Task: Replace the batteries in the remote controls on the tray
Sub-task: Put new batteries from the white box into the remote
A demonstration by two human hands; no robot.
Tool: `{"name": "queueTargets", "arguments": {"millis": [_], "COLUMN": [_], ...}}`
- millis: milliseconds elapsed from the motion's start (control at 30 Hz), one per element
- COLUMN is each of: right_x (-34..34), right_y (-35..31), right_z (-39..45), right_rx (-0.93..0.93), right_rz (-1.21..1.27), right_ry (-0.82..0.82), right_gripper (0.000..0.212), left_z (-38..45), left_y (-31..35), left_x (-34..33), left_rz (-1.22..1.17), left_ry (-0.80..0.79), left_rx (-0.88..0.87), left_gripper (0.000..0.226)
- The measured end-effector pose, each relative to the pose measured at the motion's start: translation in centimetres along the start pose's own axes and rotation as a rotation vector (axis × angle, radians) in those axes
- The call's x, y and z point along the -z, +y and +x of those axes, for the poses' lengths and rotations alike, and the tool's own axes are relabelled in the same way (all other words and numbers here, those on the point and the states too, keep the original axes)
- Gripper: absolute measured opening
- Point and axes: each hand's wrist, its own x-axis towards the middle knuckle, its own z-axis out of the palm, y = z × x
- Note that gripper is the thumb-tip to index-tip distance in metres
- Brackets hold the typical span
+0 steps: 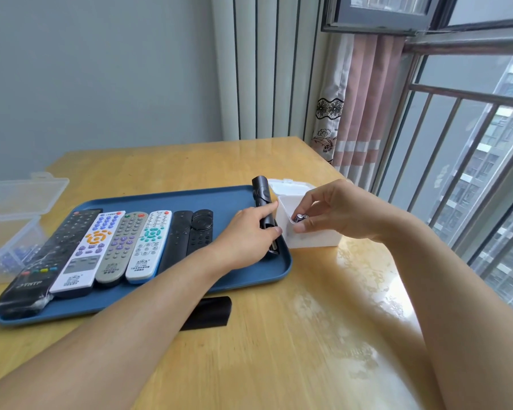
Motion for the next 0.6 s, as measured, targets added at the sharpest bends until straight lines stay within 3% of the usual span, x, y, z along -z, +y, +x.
{"name": "queueTargets", "arguments": {"millis": [200,300,467,600], "right_x": [0.2,0.0,-0.3,-1.2], "right_y": [0.7,0.4,-0.7,-2.2], "right_z": [0.5,0.4,0.4,0.5], "right_rx": [0.004,0.021,0.074,-0.03], "right_rz": [0.087,0.308,0.669,1.172], "right_ry": [0.018,0.023,0.222,0.066], "right_gripper": [0.028,0.03,0.024,0.023], "left_z": [0.1,0.1,-0.3,-1.7], "left_y": [-0.2,-0.1,0.3,0.8], "left_x": [-0.1,0.1,1.2,3.5], "left_rz": [-0.013,-0.055,-0.222,-0.454], "left_ry": [0.015,0.096,0.277,0.311], "left_rx": [0.003,0.022,0.076,-0.005], "left_gripper": [0.055,0.047,0.041,0.073]}}
